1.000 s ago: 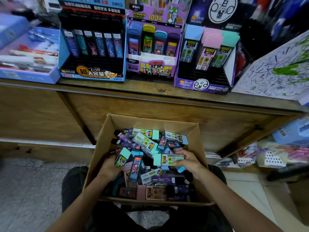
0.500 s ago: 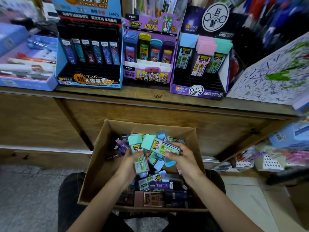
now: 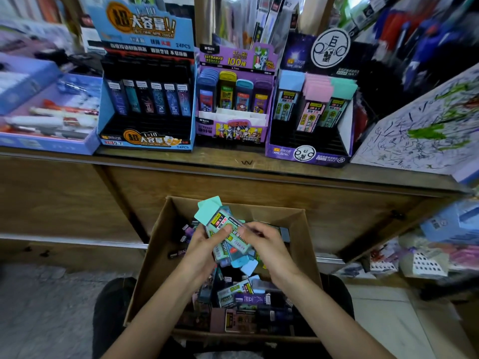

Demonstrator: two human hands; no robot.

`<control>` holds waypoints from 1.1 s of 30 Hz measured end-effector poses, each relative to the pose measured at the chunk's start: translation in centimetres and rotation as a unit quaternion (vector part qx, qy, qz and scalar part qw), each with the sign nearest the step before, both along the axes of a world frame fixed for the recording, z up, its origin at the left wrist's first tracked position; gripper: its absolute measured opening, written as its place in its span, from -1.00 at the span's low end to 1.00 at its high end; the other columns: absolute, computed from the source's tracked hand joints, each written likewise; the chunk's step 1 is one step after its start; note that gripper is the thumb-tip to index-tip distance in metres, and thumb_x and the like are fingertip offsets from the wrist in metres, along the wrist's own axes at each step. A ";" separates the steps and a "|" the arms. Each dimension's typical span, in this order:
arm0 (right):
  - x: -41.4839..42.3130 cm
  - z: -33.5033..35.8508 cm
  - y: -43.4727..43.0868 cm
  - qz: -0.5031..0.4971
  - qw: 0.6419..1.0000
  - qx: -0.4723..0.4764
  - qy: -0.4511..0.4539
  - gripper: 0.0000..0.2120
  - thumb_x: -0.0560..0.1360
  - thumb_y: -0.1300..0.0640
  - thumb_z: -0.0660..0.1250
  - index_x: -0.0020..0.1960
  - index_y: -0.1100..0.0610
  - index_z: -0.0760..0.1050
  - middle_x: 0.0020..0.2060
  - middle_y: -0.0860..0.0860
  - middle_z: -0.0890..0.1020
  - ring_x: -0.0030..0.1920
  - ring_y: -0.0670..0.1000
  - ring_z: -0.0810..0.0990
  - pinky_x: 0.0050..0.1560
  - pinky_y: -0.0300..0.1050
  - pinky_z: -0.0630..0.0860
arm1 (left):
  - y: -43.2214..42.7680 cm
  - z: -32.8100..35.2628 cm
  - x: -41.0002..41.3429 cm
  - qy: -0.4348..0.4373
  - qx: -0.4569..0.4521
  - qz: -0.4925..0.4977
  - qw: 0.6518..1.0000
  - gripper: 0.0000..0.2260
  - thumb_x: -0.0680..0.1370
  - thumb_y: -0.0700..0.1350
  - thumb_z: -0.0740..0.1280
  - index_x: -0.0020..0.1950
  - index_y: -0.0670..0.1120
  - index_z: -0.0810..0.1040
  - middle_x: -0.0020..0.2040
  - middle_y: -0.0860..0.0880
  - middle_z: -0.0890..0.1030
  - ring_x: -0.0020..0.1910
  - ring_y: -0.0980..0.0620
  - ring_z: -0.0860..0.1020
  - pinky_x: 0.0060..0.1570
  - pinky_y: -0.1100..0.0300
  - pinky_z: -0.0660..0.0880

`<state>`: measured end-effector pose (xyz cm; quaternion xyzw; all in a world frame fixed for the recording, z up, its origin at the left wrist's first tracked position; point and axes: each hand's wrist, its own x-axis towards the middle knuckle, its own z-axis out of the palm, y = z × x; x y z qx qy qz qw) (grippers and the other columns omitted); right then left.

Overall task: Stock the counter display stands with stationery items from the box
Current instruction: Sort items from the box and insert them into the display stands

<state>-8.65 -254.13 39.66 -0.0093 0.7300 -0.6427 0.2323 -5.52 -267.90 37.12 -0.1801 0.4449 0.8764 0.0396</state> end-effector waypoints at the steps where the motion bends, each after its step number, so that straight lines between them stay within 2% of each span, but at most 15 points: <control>1: -0.6 0.9 0.1 0.006 1.000 0.009 -0.003 -0.81 0.53 0.05 0.31 -0.02 0.17 0.59 -0.14 0.03 0.68 -0.20 -0.13 0.64 -0.23 -0.33 0.50 | -0.3 0.3 -0.1 -0.002 0.003 -0.003 1.000 -0.59 0.39 -0.20 0.40 0.23 -0.19 0.47 0.02 -0.16 0.67 -0.06 -0.09 0.66 -0.19 0.12 0.60; 3: -1.9 3.0 0.2 0.015 1.000 0.020 -0.002 -0.76 0.54 -0.04 0.27 0.00 0.10 0.60 -0.17 -0.08 0.67 -0.18 -0.17 0.63 -0.23 -0.34 0.48 | -0.7 1.0 -0.4 -0.002 0.002 -0.012 1.000 -0.59 0.37 -0.19 0.42 0.21 -0.15 0.49 0.01 -0.13 0.68 -0.04 -0.10 0.66 -0.20 0.11 0.60; 5: -3.5 4.8 0.4 0.037 0.996 0.057 0.060 -0.74 0.52 -0.10 0.27 0.05 0.05 0.57 -0.08 -0.13 0.62 -0.03 -0.15 0.58 -0.09 -0.28 0.43 | -1.2 1.8 -0.8 0.007 -0.010 -0.029 1.000 -0.57 0.35 -0.19 0.45 0.19 -0.12 0.50 0.04 -0.14 0.67 0.00 -0.13 0.65 -0.17 0.09 0.61; 7: -4.4 6.2 0.0 0.078 0.989 0.071 0.101 -0.77 0.49 -0.11 0.31 0.02 0.02 0.54 -0.06 -0.09 0.61 0.00 -0.10 0.57 -0.07 -0.23 0.43 | -1.4 2.8 -1.3 0.022 -0.033 -0.050 0.998 -0.55 0.33 -0.17 0.48 0.20 -0.11 0.50 0.05 -0.16 0.67 0.02 -0.14 0.65 -0.14 0.07 0.61; 11: -5.1 6.8 -1.8 0.134 0.982 0.107 0.080 -0.76 0.44 -0.03 0.41 -0.01 0.11 0.51 -0.10 0.03 0.63 -0.07 0.00 0.63 -0.05 -0.06 0.55 | -1.4 4.7 -1.9 0.042 -0.060 -0.062 0.995 -0.51 0.32 -0.22 0.45 0.24 -0.18 0.46 -0.02 -0.18 0.68 -0.11 -0.10 0.67 -0.24 0.13 0.60; 13: -5.5 6.8 -2.2 0.125 0.987 0.088 0.051 -0.80 0.45 0.08 0.43 -0.02 0.17 0.53 -0.15 0.07 0.64 -0.13 0.02 0.64 -0.04 -0.01 0.58 | -1.3 5.3 -2.1 0.035 -0.057 -0.058 0.996 -0.48 0.31 -0.23 0.44 0.26 -0.19 0.45 -0.02 -0.19 0.68 -0.15 -0.09 0.67 -0.26 0.13 0.60; 15: -5.8 6.9 -2.0 0.123 0.991 0.049 0.011 -0.78 0.46 0.13 0.41 0.04 0.24 0.55 -0.14 0.09 0.66 -0.16 0.01 0.66 -0.09 -0.07 0.60 | -1.4 5.9 -2.2 0.026 -0.040 -0.060 0.997 -0.48 0.32 -0.23 0.43 0.27 -0.19 0.45 0.00 -0.20 0.67 -0.14 -0.07 0.67 -0.26 0.14 0.61; 19: -6.2 7.4 -1.2 0.119 0.993 0.011 0.003 -0.72 0.51 0.14 0.35 0.14 0.29 0.55 0.02 0.17 0.66 0.00 0.08 0.64 0.06 -0.05 0.57 | -1.8 6.7 -2.2 0.027 -0.022 -0.087 0.996 -0.55 0.35 -0.20 0.40 0.24 -0.18 0.49 -0.02 -0.15 0.69 -0.13 -0.05 0.68 -0.26 0.15 0.61; 23: -6.7 8.3 -0.4 0.094 0.995 0.016 0.025 -0.76 0.51 0.15 0.35 0.12 0.26 0.56 -0.01 0.11 0.66 -0.02 0.00 0.63 -0.08 -0.22 0.53 | -2.6 7.2 -2.4 0.042 -0.041 -0.071 0.996 -0.54 0.38 -0.27 0.39 0.27 -0.21 0.47 0.02 -0.18 0.67 -0.10 -0.07 0.67 -0.23 0.10 0.62; 26: -7.1 9.3 -0.1 0.086 0.995 0.025 0.047 -0.80 0.48 0.19 0.37 0.09 0.20 0.53 -0.05 0.07 0.67 -0.05 -0.01 0.63 -0.05 -0.18 0.50 | -3.4 7.8 -2.7 0.044 -0.064 -0.049 0.996 -0.53 0.37 -0.26 0.39 0.28 -0.21 0.46 0.03 -0.17 0.67 -0.11 -0.07 0.66 -0.22 0.08 0.62; 30: -7.9 11.2 -0.4 0.079 0.994 0.017 0.075 -0.80 0.51 0.19 0.33 0.13 0.17 0.48 0.03 0.10 0.66 0.04 0.05 0.63 0.06 0.01 0.53 | -5.1 9.2 -3.1 0.067 -0.100 -0.029 0.992 -0.53 0.35 -0.22 0.41 0.25 -0.19 0.46 0.01 -0.14 0.67 -0.09 -0.05 0.65 -0.18 0.10 0.60; 33: -8.9 13.5 -0.9 0.071 0.991 0.007 0.111 -0.80 0.55 0.17 0.29 0.17 0.16 0.47 0.06 0.10 0.65 0.07 0.06 0.63 0.09 0.02 0.57 | -6.5 10.4 -3.3 0.084 -0.122 -0.007 0.989 -0.58 0.35 -0.22 0.40 0.20 -0.14 0.49 -0.03 -0.08 0.67 -0.10 0.00 0.65 -0.15 0.11 0.56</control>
